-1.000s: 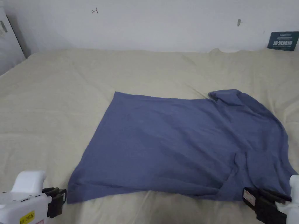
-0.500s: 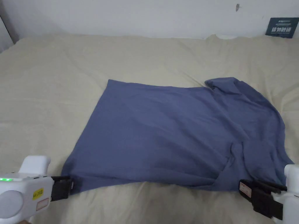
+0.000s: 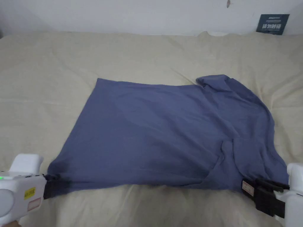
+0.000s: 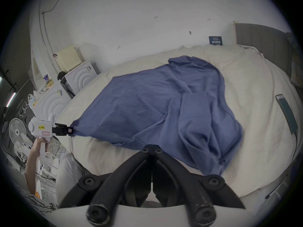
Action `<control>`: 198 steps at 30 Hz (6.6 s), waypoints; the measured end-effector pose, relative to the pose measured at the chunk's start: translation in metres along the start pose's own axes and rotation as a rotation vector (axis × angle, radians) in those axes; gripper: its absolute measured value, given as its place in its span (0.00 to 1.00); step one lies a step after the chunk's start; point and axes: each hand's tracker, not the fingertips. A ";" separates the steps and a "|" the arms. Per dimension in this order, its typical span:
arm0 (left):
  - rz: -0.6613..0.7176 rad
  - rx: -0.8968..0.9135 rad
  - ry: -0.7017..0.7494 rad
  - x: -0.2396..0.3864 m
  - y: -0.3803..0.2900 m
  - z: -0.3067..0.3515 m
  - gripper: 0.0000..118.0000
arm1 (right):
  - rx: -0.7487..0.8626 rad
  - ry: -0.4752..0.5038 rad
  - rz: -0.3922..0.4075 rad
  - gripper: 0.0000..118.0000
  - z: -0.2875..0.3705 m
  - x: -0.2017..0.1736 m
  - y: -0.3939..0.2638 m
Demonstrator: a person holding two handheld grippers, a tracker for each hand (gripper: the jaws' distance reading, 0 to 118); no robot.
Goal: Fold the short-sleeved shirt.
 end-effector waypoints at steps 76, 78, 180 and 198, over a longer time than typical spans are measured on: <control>0.056 0.151 -0.127 0.001 0.072 0.009 0.81 | 0.100 -0.131 -0.064 0.63 -0.015 0.072 0.075; 0.070 0.152 -0.134 0.001 0.058 0.011 0.11 | 0.104 -0.109 -0.046 0.09 -0.014 0.062 0.063; 0.124 0.130 -0.158 -0.008 0.001 0.042 0.98 | -0.046 -0.282 -0.087 0.73 0.044 0.097 0.016; 0.064 0.297 -0.195 0.046 0.147 0.038 0.00 | 0.104 -0.196 0.020 0.00 -0.035 0.087 0.182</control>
